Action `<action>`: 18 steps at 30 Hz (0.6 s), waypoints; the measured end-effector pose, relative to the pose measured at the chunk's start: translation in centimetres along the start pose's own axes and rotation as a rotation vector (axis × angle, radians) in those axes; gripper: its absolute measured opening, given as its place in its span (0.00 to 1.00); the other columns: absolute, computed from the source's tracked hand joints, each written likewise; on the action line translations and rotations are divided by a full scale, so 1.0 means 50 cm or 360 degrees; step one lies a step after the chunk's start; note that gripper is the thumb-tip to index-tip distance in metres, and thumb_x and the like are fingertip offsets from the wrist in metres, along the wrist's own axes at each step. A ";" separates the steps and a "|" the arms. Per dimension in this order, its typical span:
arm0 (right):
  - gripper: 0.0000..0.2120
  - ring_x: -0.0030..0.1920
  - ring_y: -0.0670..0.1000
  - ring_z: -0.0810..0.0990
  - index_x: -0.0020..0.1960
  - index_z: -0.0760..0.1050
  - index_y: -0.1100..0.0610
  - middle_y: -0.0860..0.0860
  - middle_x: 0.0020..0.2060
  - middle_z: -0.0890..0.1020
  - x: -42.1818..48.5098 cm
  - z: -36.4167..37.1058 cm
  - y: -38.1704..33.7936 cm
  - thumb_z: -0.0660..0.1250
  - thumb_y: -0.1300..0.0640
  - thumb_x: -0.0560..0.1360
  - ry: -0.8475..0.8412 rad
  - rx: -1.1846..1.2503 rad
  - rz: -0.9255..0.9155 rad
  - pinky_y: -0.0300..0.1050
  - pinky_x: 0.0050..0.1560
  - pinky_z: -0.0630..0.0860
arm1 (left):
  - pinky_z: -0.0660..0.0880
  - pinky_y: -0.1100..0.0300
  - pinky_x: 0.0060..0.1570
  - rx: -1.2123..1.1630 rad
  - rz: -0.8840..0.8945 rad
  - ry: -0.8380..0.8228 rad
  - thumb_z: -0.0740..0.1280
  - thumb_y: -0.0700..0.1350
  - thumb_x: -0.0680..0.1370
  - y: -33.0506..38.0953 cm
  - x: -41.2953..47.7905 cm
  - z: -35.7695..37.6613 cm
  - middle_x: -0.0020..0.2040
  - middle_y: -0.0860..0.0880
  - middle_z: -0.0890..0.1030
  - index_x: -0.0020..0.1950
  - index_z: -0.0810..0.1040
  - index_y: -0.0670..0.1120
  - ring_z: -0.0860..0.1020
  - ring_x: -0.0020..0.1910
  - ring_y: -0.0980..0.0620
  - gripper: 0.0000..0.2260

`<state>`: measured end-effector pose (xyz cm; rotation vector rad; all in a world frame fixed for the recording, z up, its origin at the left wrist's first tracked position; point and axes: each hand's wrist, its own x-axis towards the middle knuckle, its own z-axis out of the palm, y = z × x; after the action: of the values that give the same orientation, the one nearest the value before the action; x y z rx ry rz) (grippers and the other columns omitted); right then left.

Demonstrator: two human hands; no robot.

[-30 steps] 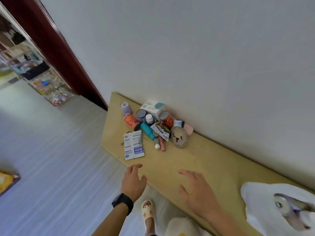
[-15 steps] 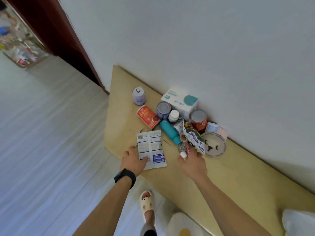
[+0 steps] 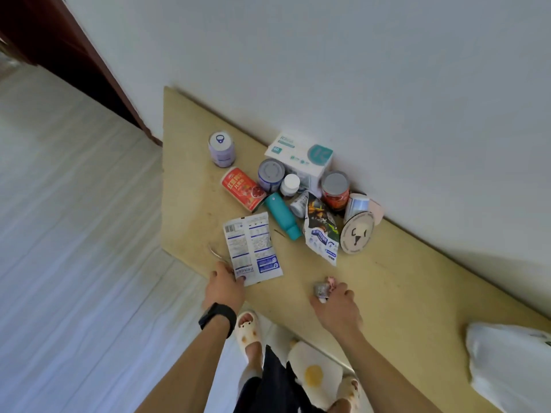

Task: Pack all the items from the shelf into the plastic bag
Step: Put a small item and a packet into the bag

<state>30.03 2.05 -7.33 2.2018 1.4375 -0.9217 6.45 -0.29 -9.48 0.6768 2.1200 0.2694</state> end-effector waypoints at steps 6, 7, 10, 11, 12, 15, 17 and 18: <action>0.32 0.56 0.64 0.77 0.66 0.60 0.57 0.58 0.59 0.69 0.013 -0.004 0.041 0.69 0.40 0.72 0.0075 0.0104 -0.0116 0.54 0.54 0.77 | 0.74 0.51 0.52 -0.0051 -0.0025 -0.0024 0.69 0.48 0.75 0.031 0.018 -0.009 0.55 0.45 0.71 0.55 0.70 0.45 0.76 0.51 0.41 0.13; 0.31 0.55 0.65 0.77 0.66 0.60 0.57 0.59 0.59 0.70 0.018 -0.006 0.040 0.69 0.43 0.73 0.0063 0.0100 -0.0119 0.54 0.53 0.76 | 0.74 0.51 0.53 -0.0072 -0.0033 -0.0023 0.69 0.47 0.74 0.036 0.025 -0.012 0.55 0.45 0.70 0.55 0.70 0.45 0.76 0.51 0.41 0.14; 0.29 0.57 0.66 0.77 0.67 0.58 0.60 0.60 0.60 0.70 0.028 -0.004 0.043 0.67 0.48 0.75 -0.0004 0.0113 -0.0067 0.53 0.52 0.74 | 0.73 0.50 0.58 -0.0151 -0.0032 0.0067 0.68 0.48 0.75 0.057 0.045 -0.021 0.58 0.42 0.70 0.61 0.68 0.43 0.75 0.55 0.40 0.19; 0.28 0.57 0.66 0.77 0.66 0.57 0.60 0.60 0.60 0.70 0.029 -0.003 0.047 0.66 0.49 0.75 -0.0012 0.0142 -0.0042 0.53 0.51 0.74 | 0.72 0.49 0.59 -0.0169 0.0002 0.0120 0.68 0.48 0.75 0.066 0.050 -0.025 0.59 0.41 0.71 0.63 0.67 0.42 0.74 0.57 0.39 0.21; 0.25 0.56 0.66 0.78 0.65 0.58 0.59 0.60 0.59 0.71 0.030 -0.002 0.053 0.65 0.50 0.76 -0.0007 0.0194 -0.0025 0.53 0.49 0.73 | 0.71 0.50 0.59 -0.0189 0.0038 0.0155 0.68 0.48 0.75 0.077 0.056 -0.028 0.60 0.41 0.71 0.65 0.66 0.42 0.74 0.57 0.39 0.23; 0.18 0.46 0.64 0.80 0.59 0.59 0.55 0.60 0.54 0.73 0.022 -0.012 0.070 0.65 0.55 0.75 -0.0091 0.0608 0.0044 0.56 0.42 0.79 | 0.70 0.52 0.59 -0.0143 0.0093 0.0133 0.70 0.52 0.76 0.116 0.072 -0.035 0.62 0.42 0.69 0.70 0.65 0.46 0.74 0.58 0.41 0.27; 0.17 0.36 0.60 0.78 0.58 0.61 0.54 0.60 0.49 0.75 0.006 -0.027 0.082 0.66 0.58 0.75 -0.0202 0.1031 0.0089 0.53 0.32 0.81 | 0.69 0.49 0.62 -0.0087 -0.0021 0.0111 0.72 0.58 0.73 0.135 0.093 -0.033 0.66 0.40 0.68 0.70 0.66 0.44 0.72 0.63 0.40 0.32; 0.17 0.33 0.58 0.77 0.58 0.62 0.53 0.59 0.48 0.75 -0.005 -0.034 0.089 0.66 0.59 0.75 -0.0225 0.1198 0.0103 0.50 0.30 0.80 | 0.70 0.49 0.63 -0.0080 -0.0082 0.0107 0.73 0.60 0.71 0.139 0.105 -0.033 0.67 0.39 0.68 0.69 0.66 0.43 0.72 0.64 0.39 0.35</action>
<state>34.53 1.06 -6.17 2.5754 1.0389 -1.7724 5.21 8.50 -9.17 0.5904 2.1838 0.3204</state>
